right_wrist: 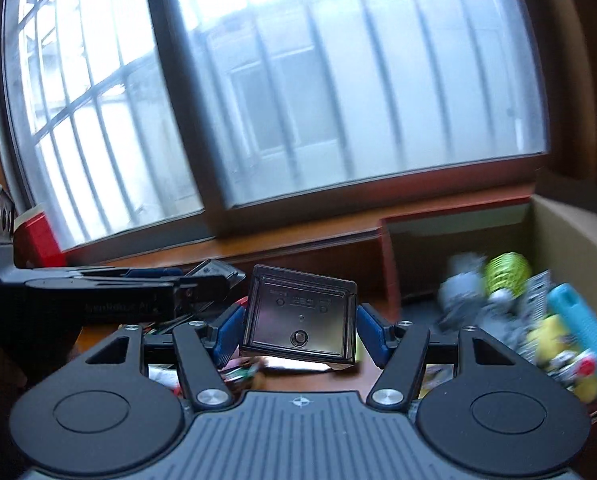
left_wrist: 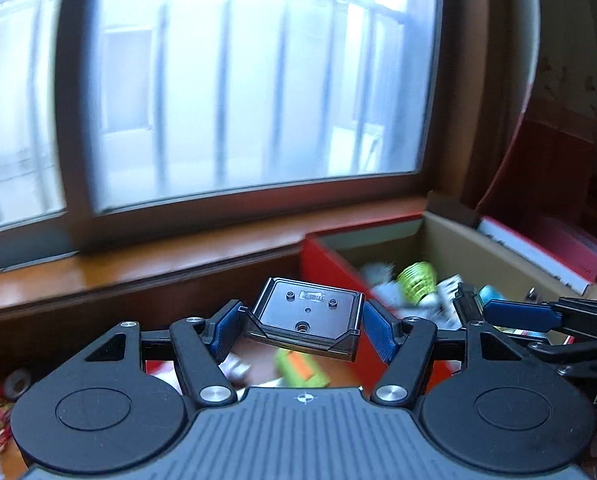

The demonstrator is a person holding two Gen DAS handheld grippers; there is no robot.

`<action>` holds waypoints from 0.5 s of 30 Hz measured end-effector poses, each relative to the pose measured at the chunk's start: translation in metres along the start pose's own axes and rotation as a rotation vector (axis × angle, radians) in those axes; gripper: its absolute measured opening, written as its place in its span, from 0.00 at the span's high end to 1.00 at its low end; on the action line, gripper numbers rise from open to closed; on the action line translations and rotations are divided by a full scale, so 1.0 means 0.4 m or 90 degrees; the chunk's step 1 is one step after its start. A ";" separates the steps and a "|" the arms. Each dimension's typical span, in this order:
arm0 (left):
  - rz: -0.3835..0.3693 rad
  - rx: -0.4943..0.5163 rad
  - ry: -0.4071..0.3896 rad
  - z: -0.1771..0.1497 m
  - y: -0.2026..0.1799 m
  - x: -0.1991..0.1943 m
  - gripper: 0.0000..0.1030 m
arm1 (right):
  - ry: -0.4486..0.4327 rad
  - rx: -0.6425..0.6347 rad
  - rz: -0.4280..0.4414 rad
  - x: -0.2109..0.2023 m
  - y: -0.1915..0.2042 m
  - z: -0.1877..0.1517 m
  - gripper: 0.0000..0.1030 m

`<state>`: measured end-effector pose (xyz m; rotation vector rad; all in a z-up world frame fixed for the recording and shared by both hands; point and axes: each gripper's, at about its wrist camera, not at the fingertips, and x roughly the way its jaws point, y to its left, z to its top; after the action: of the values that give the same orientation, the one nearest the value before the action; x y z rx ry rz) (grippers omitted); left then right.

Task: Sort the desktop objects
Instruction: 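Carry the grey case with the left gripper while the right gripper carries the black tray to the box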

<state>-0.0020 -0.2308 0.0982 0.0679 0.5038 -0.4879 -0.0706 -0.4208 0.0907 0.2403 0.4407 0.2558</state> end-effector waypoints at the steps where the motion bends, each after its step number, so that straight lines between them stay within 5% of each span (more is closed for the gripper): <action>1: -0.004 0.004 -0.002 0.012 -0.024 0.019 0.37 | -0.008 -0.004 -0.005 -0.006 -0.026 0.011 0.38; 8: -0.017 0.016 0.017 0.069 -0.153 0.176 0.37 | -0.038 -0.007 -0.035 -0.013 -0.220 0.085 0.38; 15: -0.013 0.023 0.067 0.084 -0.230 0.305 0.37 | -0.005 0.005 -0.066 0.057 -0.396 0.122 0.38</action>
<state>0.0637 -0.3708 0.0743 0.1230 0.5987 -0.5147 0.0015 -0.5715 0.0796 0.2251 0.4454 0.1523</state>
